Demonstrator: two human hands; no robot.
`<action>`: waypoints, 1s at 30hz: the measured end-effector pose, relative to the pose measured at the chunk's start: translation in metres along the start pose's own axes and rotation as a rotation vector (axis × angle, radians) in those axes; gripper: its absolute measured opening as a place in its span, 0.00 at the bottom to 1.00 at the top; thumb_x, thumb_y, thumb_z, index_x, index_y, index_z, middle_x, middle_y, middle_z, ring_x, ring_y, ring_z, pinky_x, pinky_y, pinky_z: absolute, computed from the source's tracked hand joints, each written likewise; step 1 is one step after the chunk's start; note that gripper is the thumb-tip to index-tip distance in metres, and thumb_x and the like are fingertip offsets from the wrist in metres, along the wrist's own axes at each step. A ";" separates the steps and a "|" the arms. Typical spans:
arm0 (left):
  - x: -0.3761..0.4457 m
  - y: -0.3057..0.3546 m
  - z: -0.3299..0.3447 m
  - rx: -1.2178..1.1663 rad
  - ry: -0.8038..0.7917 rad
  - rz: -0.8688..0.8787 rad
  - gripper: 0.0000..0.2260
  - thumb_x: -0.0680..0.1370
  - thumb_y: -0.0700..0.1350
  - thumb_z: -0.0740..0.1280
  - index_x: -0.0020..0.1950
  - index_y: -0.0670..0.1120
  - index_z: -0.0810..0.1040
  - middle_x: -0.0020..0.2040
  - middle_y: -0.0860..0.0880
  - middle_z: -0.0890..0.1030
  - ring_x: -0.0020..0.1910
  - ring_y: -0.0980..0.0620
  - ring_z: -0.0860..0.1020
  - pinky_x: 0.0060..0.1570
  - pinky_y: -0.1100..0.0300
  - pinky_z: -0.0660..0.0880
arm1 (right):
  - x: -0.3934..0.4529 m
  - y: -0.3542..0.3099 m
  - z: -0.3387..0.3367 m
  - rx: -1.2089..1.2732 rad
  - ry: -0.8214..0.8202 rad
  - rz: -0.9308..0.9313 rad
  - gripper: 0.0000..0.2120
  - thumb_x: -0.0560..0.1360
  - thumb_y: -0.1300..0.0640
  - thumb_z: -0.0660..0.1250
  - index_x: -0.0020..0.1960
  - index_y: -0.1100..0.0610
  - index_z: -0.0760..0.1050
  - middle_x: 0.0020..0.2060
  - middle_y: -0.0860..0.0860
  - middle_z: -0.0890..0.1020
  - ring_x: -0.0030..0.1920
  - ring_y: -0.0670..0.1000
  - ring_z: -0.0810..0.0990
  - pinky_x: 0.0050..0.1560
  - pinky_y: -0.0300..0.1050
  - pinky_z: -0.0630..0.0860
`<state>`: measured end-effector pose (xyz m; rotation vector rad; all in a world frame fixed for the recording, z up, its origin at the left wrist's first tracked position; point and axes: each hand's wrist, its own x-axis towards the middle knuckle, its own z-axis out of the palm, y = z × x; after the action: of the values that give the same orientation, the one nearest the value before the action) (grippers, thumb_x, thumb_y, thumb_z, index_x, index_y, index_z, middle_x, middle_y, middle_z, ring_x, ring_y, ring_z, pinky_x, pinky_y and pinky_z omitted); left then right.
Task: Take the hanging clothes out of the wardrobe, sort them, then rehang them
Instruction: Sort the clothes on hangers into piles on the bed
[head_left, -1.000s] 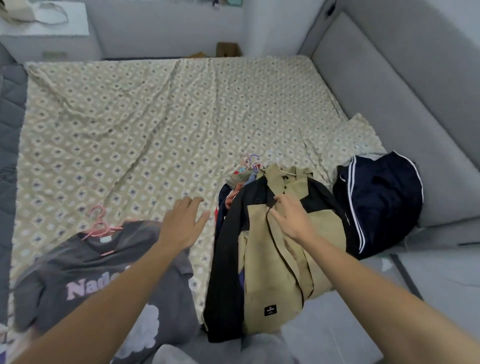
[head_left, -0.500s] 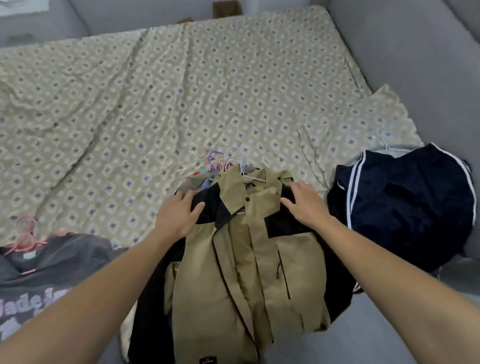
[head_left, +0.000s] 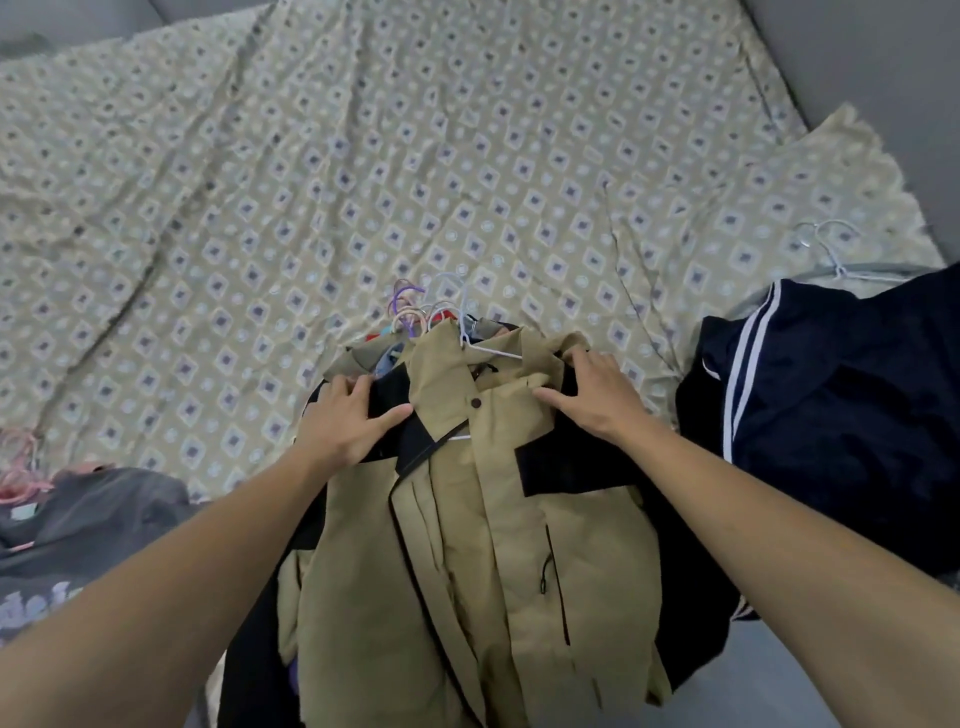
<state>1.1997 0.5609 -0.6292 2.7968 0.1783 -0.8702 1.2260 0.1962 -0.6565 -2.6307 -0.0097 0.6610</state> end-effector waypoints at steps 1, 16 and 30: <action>-0.003 0.000 -0.001 0.009 0.031 0.014 0.47 0.68 0.84 0.45 0.70 0.50 0.71 0.63 0.46 0.73 0.66 0.42 0.70 0.64 0.45 0.71 | -0.004 0.003 -0.002 0.028 0.026 -0.026 0.29 0.73 0.27 0.65 0.60 0.49 0.68 0.58 0.49 0.75 0.61 0.54 0.72 0.57 0.54 0.72; -0.165 0.017 -0.103 -0.264 0.431 0.150 0.25 0.81 0.70 0.57 0.36 0.51 0.66 0.32 0.55 0.71 0.35 0.55 0.72 0.34 0.54 0.64 | -0.120 -0.051 -0.113 0.104 0.294 -0.151 0.29 0.77 0.28 0.60 0.36 0.53 0.65 0.29 0.47 0.73 0.31 0.49 0.73 0.33 0.48 0.67; -0.278 -0.090 -0.286 -0.353 0.824 0.132 0.30 0.78 0.72 0.61 0.35 0.45 0.68 0.29 0.49 0.73 0.30 0.50 0.74 0.31 0.52 0.64 | -0.195 -0.290 -0.261 0.065 0.604 -0.384 0.30 0.78 0.32 0.65 0.33 0.55 0.64 0.27 0.49 0.72 0.31 0.49 0.73 0.35 0.52 0.69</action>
<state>1.1126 0.7001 -0.2544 2.6041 0.2325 0.3509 1.1992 0.3338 -0.2440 -2.5535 -0.2984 -0.2605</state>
